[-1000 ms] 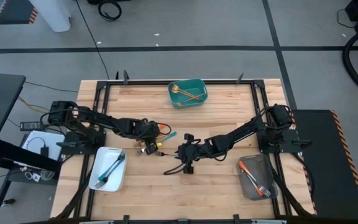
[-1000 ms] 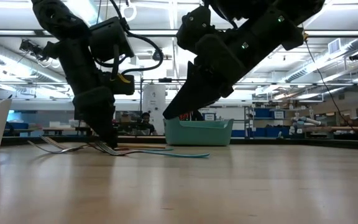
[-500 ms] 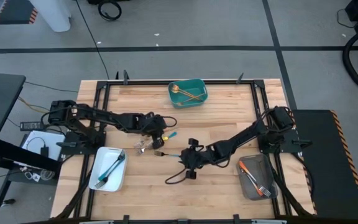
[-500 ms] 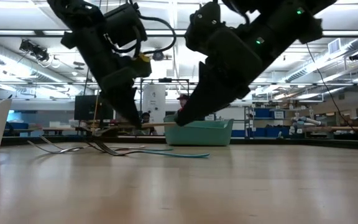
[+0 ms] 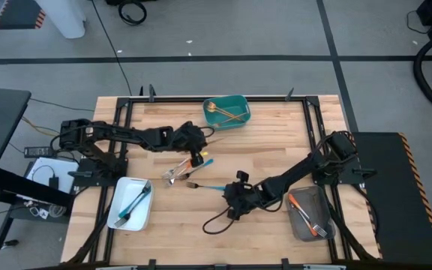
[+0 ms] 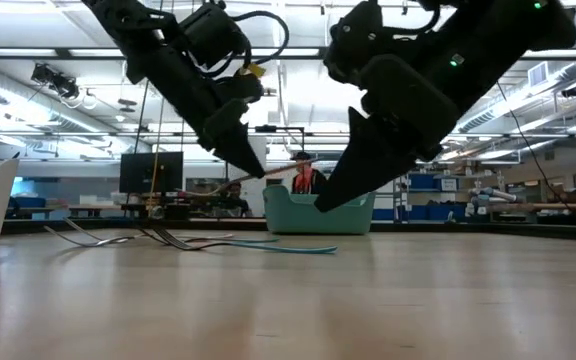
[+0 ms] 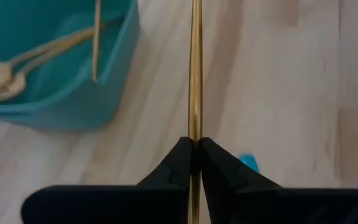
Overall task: Sort silverware by color (type)
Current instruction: Put the gold fork into the blue bin
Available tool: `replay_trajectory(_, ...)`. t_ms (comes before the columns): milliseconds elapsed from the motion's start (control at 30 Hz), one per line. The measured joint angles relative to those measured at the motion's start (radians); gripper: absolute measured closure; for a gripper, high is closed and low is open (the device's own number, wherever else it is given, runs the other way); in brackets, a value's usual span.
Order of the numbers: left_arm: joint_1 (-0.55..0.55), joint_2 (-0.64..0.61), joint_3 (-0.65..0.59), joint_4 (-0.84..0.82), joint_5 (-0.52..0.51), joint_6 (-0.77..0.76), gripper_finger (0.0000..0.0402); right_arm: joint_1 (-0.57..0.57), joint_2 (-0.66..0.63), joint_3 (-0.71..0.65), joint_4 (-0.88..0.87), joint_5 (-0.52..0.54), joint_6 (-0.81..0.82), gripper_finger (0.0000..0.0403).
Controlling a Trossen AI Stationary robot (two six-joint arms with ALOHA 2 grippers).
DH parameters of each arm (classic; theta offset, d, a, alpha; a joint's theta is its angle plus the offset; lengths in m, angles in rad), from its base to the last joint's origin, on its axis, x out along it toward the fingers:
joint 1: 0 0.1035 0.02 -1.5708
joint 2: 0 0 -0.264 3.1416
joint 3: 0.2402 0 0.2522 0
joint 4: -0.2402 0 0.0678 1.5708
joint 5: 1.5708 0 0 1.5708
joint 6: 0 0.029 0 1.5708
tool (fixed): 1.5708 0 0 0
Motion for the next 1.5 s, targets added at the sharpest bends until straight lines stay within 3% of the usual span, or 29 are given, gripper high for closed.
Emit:
replay_trajectory(633,0.079,0.001,0.000,0.325,-0.001,0.283,0.0372,0.109,0.000,0.000,-0.008,0.230,0.068,0.0288)
replay_trajectory(900,0.095,0.001,0.000,0.495,0.003,0.442,0.0372,0.140,0.000,0.000,0.002,0.266,0.115,0.0288)
replay_trajectory(1200,0.157,0.007,0.000,0.627,0.094,0.471,0.0372,0.171,0.000,0.000,0.015,0.267,0.138,0.0288)
replay_trajectory(1500,0.223,0.118,0.000,0.845,0.249,0.531,0.0372,0.198,0.000,0.000,0.015,0.298,0.140,0.0288)
